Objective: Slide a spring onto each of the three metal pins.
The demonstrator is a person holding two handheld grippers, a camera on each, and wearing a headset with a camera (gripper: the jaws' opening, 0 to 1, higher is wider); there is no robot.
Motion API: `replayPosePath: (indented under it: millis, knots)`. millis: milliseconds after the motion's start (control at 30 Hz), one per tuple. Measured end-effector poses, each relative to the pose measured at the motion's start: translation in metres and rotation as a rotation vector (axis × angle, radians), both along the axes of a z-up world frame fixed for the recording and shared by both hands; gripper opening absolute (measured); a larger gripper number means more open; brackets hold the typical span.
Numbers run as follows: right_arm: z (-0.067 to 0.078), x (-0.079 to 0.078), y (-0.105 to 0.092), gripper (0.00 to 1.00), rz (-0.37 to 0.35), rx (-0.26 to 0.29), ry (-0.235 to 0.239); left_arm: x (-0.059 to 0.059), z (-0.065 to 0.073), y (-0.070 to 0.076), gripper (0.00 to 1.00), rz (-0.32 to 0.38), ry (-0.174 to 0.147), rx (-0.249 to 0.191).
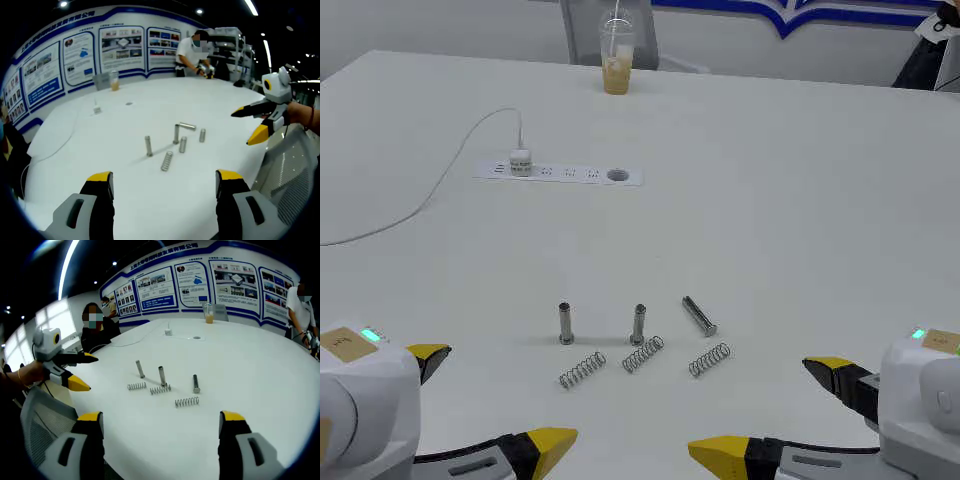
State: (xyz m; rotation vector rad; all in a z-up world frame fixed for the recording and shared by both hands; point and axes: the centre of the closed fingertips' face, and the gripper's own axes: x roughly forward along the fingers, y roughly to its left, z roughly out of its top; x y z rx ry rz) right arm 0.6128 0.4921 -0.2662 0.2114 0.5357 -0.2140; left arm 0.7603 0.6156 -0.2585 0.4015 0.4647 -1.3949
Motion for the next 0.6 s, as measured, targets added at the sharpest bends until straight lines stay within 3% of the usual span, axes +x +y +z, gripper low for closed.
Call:
replayPosePath:
  millis: [600]
  knots:
    - [-0.0004, -0.0022, -0.0027, 0.97, -0.008, -0.005, 0.003, -0.0009, -0.0013, -0.0002, 0.82, -0.01, 0.01, 0.001]
